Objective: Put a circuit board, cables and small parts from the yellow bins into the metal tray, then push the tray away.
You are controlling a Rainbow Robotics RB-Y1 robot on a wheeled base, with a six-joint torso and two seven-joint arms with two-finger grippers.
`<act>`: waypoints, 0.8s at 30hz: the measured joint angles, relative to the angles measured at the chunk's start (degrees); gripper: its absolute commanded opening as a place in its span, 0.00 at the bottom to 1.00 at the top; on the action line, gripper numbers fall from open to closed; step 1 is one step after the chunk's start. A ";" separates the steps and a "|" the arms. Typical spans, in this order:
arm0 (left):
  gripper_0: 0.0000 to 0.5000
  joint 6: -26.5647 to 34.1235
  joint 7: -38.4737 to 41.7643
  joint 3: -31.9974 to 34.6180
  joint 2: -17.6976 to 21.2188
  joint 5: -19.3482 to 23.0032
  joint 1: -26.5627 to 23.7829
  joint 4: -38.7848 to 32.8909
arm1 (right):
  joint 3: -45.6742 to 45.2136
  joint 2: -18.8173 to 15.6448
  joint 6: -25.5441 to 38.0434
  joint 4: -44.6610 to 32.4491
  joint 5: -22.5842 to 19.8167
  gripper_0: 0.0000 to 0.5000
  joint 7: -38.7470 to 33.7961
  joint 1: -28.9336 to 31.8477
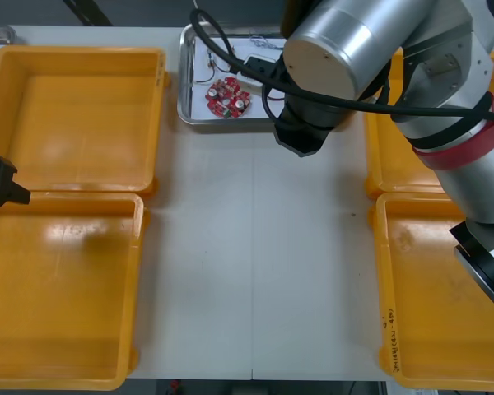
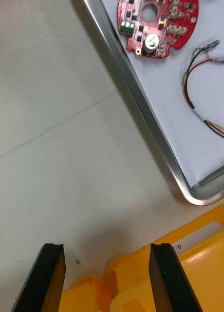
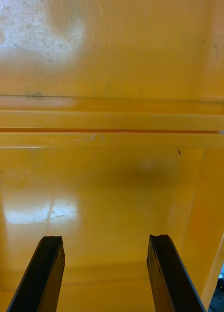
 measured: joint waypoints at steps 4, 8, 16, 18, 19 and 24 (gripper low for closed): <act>1.00 0.00 0.00 0.01 0.00 0.00 0.02 -0.01 | -5.39 -0.46 0.02 -5.35 -0.37 1.00 -0.09 4.05; 1.00 0.00 0.00 0.02 0.00 0.00 0.03 -0.02 | -10.24 -2.07 0.03 -9.89 -3.48 1.00 -2.28 8.66; 1.00 0.00 0.00 0.16 0.00 0.00 0.17 -0.07 | -19.99 -6.21 0.05 -19.90 -7.43 1.00 -14.68 20.53; 1.00 0.00 0.00 0.17 0.00 0.00 0.20 -0.07 | -21.60 -7.37 0.05 -21.48 -7.53 1.00 -15.35 22.93; 1.00 0.00 0.00 0.18 0.00 0.00 0.24 -0.07 | -22.25 -7.90 0.05 -22.01 -7.60 1.00 -16.39 23.94; 1.00 0.00 0.00 0.19 0.00 0.00 0.27 -0.07 | -25.63 -10.45 0.06 -23.33 -9.57 1.00 -26.40 28.35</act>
